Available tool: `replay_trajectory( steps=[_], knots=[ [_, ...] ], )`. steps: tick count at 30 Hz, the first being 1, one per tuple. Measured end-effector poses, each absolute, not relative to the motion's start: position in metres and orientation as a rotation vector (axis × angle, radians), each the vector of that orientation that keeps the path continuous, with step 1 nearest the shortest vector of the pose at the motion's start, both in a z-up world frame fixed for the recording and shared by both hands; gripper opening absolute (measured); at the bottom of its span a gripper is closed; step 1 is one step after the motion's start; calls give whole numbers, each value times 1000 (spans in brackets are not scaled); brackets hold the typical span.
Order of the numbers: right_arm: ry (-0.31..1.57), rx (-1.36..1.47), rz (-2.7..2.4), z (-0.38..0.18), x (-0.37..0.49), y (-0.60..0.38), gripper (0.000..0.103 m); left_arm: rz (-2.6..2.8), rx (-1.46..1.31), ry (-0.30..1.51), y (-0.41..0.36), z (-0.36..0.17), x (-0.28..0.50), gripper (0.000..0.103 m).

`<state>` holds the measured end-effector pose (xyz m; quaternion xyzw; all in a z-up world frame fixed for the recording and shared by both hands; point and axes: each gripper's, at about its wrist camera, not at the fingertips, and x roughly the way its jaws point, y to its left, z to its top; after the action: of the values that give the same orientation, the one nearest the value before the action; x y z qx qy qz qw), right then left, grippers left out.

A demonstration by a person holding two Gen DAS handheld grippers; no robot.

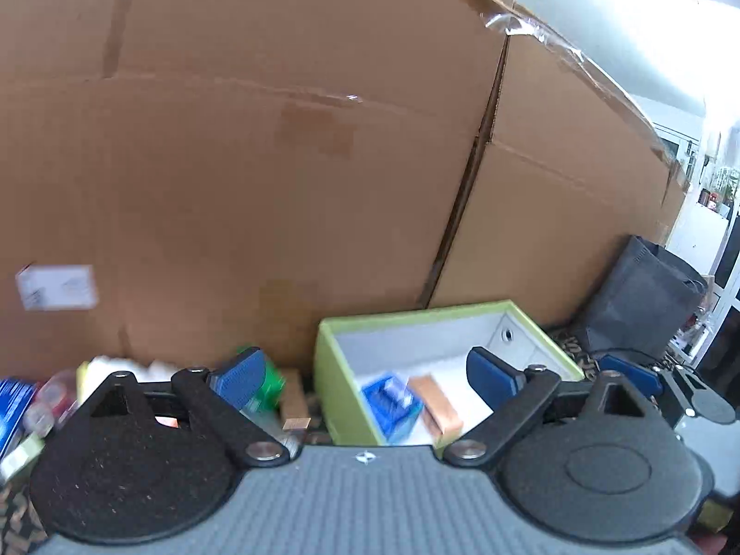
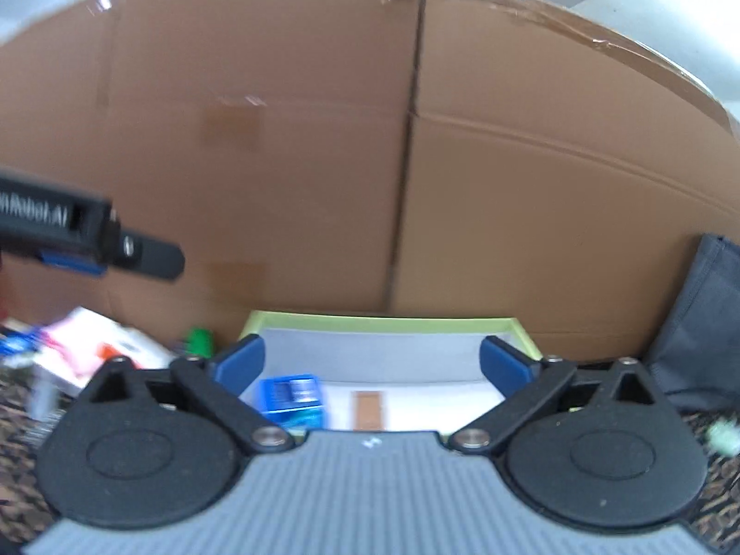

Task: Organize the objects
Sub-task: 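Move both tools back toward the pile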

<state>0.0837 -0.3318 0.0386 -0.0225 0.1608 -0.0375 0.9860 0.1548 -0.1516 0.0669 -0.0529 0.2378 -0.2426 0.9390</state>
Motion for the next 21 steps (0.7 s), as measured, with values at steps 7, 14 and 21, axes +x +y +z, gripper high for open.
replay_trajectory(
  steps=[7,14,21],
  knots=[
    [319,11,38,31,39,-295,103,-356,-95,497,-85,45,94,97],
    [353,69,119,20,14,-261,103,-242,-173,584,-23,10,63,97],
    [452,98,174,-19,16,-228,103,-98,-195,662,19,-27,65,97]
  ],
)
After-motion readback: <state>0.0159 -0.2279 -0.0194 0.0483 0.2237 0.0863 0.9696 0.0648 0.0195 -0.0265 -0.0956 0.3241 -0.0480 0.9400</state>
